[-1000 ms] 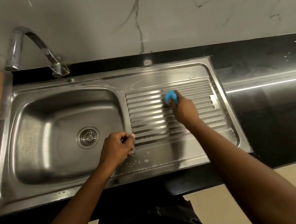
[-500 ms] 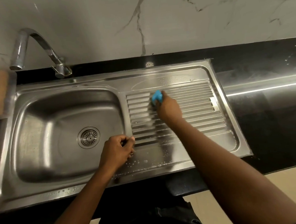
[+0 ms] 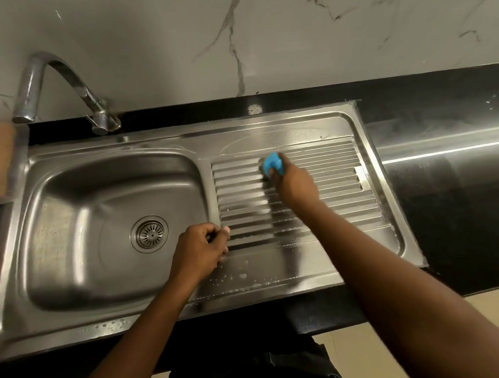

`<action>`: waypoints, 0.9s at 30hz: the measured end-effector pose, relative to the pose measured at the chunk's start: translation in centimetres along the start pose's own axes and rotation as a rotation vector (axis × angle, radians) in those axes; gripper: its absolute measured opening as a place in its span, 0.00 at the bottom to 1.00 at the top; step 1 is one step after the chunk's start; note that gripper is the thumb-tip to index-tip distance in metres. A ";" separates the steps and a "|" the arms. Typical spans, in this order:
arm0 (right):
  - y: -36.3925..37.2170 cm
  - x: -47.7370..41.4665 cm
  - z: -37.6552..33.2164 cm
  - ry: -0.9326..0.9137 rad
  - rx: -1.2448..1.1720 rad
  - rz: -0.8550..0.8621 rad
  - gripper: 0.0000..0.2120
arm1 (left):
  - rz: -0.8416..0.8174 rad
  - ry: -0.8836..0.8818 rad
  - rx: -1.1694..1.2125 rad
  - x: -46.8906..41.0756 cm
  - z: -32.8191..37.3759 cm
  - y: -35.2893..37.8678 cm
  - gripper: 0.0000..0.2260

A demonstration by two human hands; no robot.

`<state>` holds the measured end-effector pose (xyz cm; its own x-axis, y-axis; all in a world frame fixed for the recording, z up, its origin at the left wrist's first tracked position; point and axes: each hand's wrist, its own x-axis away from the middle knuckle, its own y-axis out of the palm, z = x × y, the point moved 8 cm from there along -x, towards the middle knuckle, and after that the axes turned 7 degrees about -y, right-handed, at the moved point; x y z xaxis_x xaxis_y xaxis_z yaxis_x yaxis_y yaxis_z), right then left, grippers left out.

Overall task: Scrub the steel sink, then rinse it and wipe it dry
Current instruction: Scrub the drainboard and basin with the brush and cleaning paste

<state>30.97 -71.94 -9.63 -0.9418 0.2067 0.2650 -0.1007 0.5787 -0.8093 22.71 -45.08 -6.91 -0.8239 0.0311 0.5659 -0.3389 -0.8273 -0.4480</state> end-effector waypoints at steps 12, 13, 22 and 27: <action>2.4 1.7 -5.5 0.006 -0.069 -0.032 0.29 | 0.022 -0.015 -0.012 0.7 -0.5 -0.4 0.13; 3.6 2.0 -7.5 -0.034 -0.055 -0.063 0.29 | 0.032 -0.019 -0.022 0.7 -0.6 -0.7 0.14; 6.6 2.3 -12.1 -0.254 0.135 -0.159 0.33 | 0.066 -0.045 -0.037 0.7 -0.9 -1.3 0.14; 1.6 1.3 -3.9 -0.139 0.098 -0.052 0.29 | 0.040 -0.027 0.013 0.5 -0.1 -0.1 0.13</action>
<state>30.81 -67.68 -8.49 -0.9692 0.0634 0.2379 -0.1745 0.5049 -0.8454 22.27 -44.94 -6.66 -0.8241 -0.0172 0.5661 -0.2999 -0.8347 -0.4619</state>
